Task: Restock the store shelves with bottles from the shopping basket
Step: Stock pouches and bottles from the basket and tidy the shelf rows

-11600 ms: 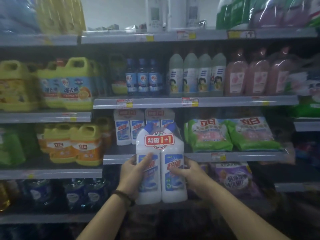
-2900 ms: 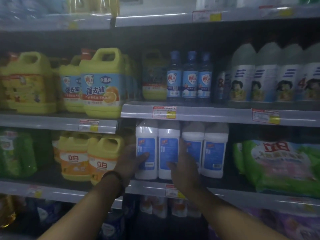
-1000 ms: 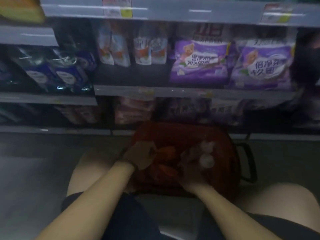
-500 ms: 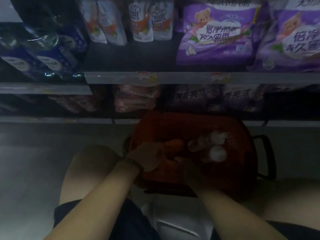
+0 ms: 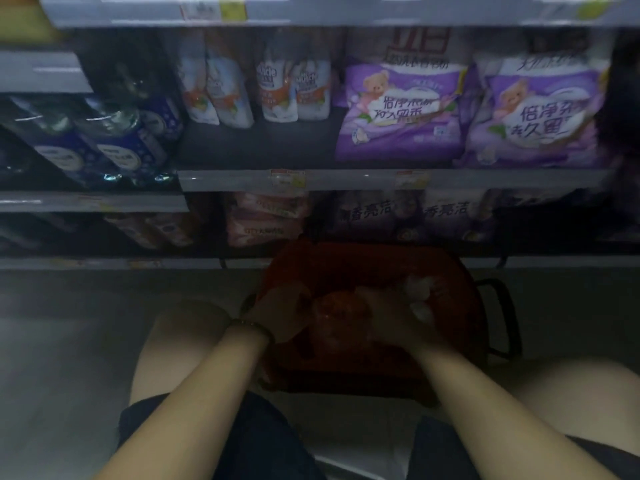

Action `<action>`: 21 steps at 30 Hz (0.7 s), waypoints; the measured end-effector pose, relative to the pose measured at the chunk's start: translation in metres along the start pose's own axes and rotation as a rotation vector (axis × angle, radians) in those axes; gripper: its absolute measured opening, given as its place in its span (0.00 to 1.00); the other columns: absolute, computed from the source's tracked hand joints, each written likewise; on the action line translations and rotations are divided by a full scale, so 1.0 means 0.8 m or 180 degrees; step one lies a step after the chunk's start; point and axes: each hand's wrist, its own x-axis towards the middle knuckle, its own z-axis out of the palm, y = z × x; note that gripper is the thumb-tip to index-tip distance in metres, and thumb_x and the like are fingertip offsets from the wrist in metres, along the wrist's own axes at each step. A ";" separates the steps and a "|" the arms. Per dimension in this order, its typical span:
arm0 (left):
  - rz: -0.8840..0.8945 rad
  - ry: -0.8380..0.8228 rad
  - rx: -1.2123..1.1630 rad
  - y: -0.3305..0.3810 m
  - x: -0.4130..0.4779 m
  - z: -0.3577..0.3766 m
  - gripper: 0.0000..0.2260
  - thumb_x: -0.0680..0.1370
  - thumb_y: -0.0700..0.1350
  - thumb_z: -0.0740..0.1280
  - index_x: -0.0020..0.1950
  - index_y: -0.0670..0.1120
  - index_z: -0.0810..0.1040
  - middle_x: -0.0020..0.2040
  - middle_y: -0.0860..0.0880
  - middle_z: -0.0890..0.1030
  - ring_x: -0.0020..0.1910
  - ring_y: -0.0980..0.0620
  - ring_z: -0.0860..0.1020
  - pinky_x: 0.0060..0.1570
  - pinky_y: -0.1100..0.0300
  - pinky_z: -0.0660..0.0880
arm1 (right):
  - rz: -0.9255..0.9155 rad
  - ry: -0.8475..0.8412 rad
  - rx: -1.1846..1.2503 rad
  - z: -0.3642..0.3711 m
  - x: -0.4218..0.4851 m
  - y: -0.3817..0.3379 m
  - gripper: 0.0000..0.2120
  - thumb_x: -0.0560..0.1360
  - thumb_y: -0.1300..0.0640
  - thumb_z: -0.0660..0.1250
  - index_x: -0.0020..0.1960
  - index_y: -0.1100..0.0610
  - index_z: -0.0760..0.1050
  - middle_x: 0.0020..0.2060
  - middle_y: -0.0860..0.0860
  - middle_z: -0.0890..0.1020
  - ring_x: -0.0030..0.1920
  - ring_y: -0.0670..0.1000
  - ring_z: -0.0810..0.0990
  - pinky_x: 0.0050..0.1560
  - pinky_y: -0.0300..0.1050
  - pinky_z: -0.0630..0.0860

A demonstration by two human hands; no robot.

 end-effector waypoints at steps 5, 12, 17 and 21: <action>0.0215 0.0199 -0.0104 0.025 -0.039 -0.012 0.35 0.77 0.55 0.77 0.80 0.50 0.67 0.76 0.52 0.72 0.74 0.51 0.71 0.71 0.60 0.66 | -0.0344 0.0436 -0.0142 -0.076 -0.032 -0.040 0.26 0.77 0.38 0.74 0.69 0.50 0.78 0.59 0.48 0.85 0.59 0.51 0.84 0.58 0.48 0.78; 0.0569 0.0328 -0.1327 0.044 -0.093 -0.049 0.25 0.69 0.45 0.84 0.60 0.60 0.78 0.57 0.56 0.85 0.55 0.59 0.83 0.58 0.60 0.81 | -0.0831 0.1088 0.0511 -0.172 -0.082 -0.117 0.21 0.74 0.40 0.77 0.59 0.52 0.81 0.51 0.48 0.86 0.52 0.51 0.84 0.58 0.52 0.79; 0.0828 0.0787 -0.2485 0.063 -0.119 -0.063 0.25 0.67 0.51 0.86 0.62 0.51 0.85 0.59 0.49 0.88 0.59 0.48 0.87 0.64 0.42 0.81 | -0.0956 0.1681 0.1259 -0.209 -0.084 -0.166 0.27 0.68 0.31 0.77 0.52 0.53 0.81 0.45 0.52 0.88 0.49 0.57 0.88 0.52 0.59 0.83; 0.0901 0.1014 -0.3071 0.087 -0.141 -0.084 0.16 0.70 0.46 0.84 0.56 0.48 0.88 0.56 0.44 0.89 0.56 0.41 0.88 0.63 0.38 0.81 | -0.0958 0.1768 0.1962 -0.227 -0.082 -0.190 0.39 0.63 0.25 0.78 0.57 0.55 0.84 0.48 0.51 0.90 0.50 0.55 0.90 0.54 0.58 0.86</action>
